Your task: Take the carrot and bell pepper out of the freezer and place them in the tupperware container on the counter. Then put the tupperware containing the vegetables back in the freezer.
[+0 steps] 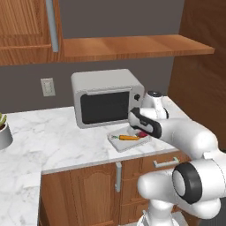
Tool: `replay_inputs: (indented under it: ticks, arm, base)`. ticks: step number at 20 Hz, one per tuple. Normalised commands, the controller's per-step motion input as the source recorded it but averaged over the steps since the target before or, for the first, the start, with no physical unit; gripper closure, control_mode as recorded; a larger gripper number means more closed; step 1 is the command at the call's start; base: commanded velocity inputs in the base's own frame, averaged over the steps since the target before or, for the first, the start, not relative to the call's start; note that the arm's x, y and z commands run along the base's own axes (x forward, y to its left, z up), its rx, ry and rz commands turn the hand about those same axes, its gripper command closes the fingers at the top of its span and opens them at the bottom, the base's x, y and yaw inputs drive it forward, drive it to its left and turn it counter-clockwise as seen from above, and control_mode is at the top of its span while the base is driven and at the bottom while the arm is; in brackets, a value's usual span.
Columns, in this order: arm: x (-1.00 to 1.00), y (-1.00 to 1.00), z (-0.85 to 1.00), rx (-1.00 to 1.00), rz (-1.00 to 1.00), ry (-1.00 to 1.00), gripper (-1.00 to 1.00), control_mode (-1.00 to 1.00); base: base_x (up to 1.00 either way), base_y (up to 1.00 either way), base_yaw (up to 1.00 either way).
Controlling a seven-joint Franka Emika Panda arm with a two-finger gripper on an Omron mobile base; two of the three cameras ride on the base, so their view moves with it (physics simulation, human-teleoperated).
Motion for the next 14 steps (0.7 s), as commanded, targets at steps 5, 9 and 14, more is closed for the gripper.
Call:
replay_inputs:
  ticks: [5,9,14]
  arm:
    - [0.44,0.01,-0.49,0.0,0.03,0.0,1.0,-1.0]
    - [0.43,0.01,-0.46,0.0,0.02,0.0,1.0,-1.0]
    - [0.3,0.0,-0.42,0.0,0.02,0.0,1.0,-1.0]
  base:
    - [0.0,0.0,0.0]
    - [0.0,0.0,0.0]
    - [0.0,0.0,0.0]
